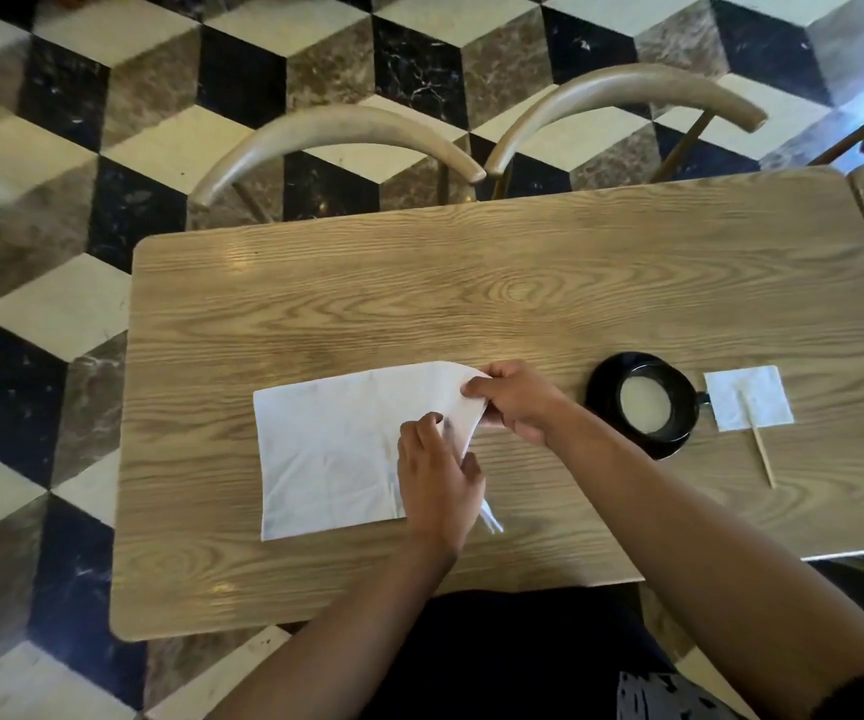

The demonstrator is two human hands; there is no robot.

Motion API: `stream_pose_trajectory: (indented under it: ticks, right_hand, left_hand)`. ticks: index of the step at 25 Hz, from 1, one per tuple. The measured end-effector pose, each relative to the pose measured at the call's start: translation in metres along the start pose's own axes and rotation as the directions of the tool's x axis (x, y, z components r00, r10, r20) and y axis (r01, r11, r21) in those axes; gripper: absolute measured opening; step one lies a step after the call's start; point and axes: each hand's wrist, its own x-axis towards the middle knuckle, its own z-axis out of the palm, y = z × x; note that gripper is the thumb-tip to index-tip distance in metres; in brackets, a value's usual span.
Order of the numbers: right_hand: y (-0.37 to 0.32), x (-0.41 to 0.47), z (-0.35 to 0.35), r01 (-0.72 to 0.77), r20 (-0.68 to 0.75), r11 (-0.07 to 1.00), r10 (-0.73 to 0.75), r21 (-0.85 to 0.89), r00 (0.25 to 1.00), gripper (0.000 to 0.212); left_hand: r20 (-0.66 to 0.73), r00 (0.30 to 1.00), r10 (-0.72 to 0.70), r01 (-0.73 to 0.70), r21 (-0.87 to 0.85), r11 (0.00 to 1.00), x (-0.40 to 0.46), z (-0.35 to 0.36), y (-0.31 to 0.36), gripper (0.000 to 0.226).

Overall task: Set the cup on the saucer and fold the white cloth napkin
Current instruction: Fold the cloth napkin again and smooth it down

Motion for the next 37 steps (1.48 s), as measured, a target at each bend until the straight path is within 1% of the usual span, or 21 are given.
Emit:
stream_pose_trajectory:
  ticks: [2, 3, 4, 5, 6, 8, 9, 12, 14, 16, 18, 20, 21, 22, 24, 26, 28, 30, 32, 35, 37]
  right_hand:
    - [-0.007, -0.002, 0.001, 0.032, -0.018, 0.999, -0.031, 0.041, 0.999, 0.01]
    - [-0.011, -0.004, 0.001, 0.042, -0.026, 0.996, -0.04, 0.076, 0.999, 0.004]
    - [-0.016, -0.007, 0.003, 0.05, -0.039, 0.991, -0.046, 0.12, 0.998, 0.003]
    - [-0.021, -0.011, 0.005, 0.063, -0.051, 0.985, -0.055, 0.16, 0.997, 0.007]
    - [-0.025, -0.014, 0.007, 0.085, -0.062, 0.978, -0.074, 0.191, 0.995, 0.015]
    - [-0.032, -0.021, 0.012, 0.165, -0.084, 0.971, -0.153, 0.17, 0.985, 0.031]
    - [-0.036, -0.025, 0.014, 0.21, -0.083, 0.968, -0.2, 0.139, 0.976, 0.033]
    - [-0.054, -0.041, 0.021, 0.328, -0.068, 0.941, -0.323, 0.085, 0.944, 0.022]
    - [-0.069, -0.049, 0.021, 0.389, -0.078, 0.918, -0.384, 0.078, 0.92, 0.018]
    - [-0.084, -0.057, 0.02, 0.42, -0.041, 0.901, -0.418, 0.104, 0.907, 0.016]
    - [-0.099, -0.065, 0.019, 0.441, 0.017, 0.888, -0.446, 0.13, 0.895, 0.027]
    - [-0.115, -0.073, 0.018, 0.486, 0.047, 0.869, -0.491, 0.089, 0.87, 0.043]
    - [-0.125, -0.075, 0.018, 0.51, 0.03, 0.859, -0.512, 0.05, 0.859, 0.047]
    - [-0.137, -0.078, 0.019, 0.528, -0.001, 0.849, -0.528, 0.017, 0.849, 0.045]
    - [-0.161, -0.081, 0.02, 0.564, -0.074, 0.825, -0.565, -0.033, 0.822, 0.028]
    - [-0.184, -0.087, 0.022, 0.609, -0.104, 0.791, -0.611, -0.059, 0.784, 0.011]
    - [-0.204, -0.096, 0.024, 0.669, -0.111, 0.737, -0.675, -0.095, 0.729, 0.008]
    - [-0.216, -0.107, 0.023, 0.726, -0.111, 0.676, -0.737, -0.126, 0.667, 0.009]
    - [-0.214, -0.112, 0.019, 0.754, -0.112, 0.634, -0.773, -0.172, 0.625, 0.005]
    - [-0.181, -0.109, 0.008, 0.741, -0.126, 0.64, -0.767, -0.203, 0.629, 0.004]
    - [-0.145, -0.105, 0.004, 0.719, -0.136, 0.662, -0.748, -0.212, 0.649, 0.007]
  left_hand:
    - [-0.022, 1.0, 0.017, -0.018, -0.016, 1.0, -0.01, -0.013, -0.004, 0.056]
    - [-0.049, 0.997, 0.056, -0.058, -0.026, 0.998, -0.017, -0.02, -0.005, 0.051]
    - [-0.082, 0.994, 0.077, -0.08, -0.035, 0.996, -0.023, -0.027, -0.005, 0.044]
    - [-0.106, 0.993, 0.056, -0.062, -0.048, 0.997, -0.029, -0.035, -0.003, 0.036]
    - [-0.117, 0.993, -0.001, -0.007, -0.068, 0.998, -0.033, -0.046, 0.0, 0.029]
    - [-0.145, 0.984, -0.103, 0.084, -0.13, 0.988, -0.037, -0.072, 0.001, 0.017]
    - [-0.17, 0.979, -0.117, 0.09, -0.157, 0.983, -0.035, -0.086, -0.002, 0.012]
    - [-0.226, 0.97, -0.091, 0.045, -0.203, 0.978, -0.015, -0.129, -0.011, 0.008]
    - [-0.205, 0.975, -0.09, 0.036, -0.256, 0.966, 0.006, -0.154, -0.015, 0.011]
    - [-0.15, 0.986, -0.066, 0.016, -0.316, 0.949, 0.028, -0.176, -0.017, 0.012]
    - [-0.116, 0.993, -0.006, -0.038, -0.37, 0.928, 0.05, -0.195, -0.014, 0.011]
    - [-0.103, 0.994, 0.041, -0.081, -0.421, 0.904, 0.074, -0.211, -0.004, 0.005]
    - [-0.119, 0.991, 0.054, -0.102, -0.444, 0.89, 0.087, -0.22, 0.004, 0.003]
    - [-0.148, 0.988, 0.053, -0.118, -0.471, 0.874, 0.1, -0.228, 0.013, 0.006]
    - [-0.207, 0.978, 0.018, -0.129, -0.533, 0.836, 0.125, -0.241, 0.03, 0.005]
    - [-0.24, 0.971, -0.003, -0.144, -0.589, 0.795, 0.147, -0.251, 0.043, 0.017]
    - [-0.26, 0.966, 0.004, -0.17, -0.621, 0.765, 0.162, -0.262, 0.053, 0.02]
    - [-0.265, 0.964, 0.019, -0.187, -0.627, 0.756, 0.169, -0.273, 0.059, 0.023]
    - [-0.281, 0.956, 0.084, -0.242, -0.596, 0.766, 0.164, -0.282, 0.061, 0.02]
    - [-0.263, 0.939, 0.219, -0.327, -0.501, 0.801, 0.141, -0.284, 0.048, 0.005]
    - [-0.199, 0.932, 0.304, -0.361, -0.41, 0.838, 0.118, -0.278, 0.029, 0.011]
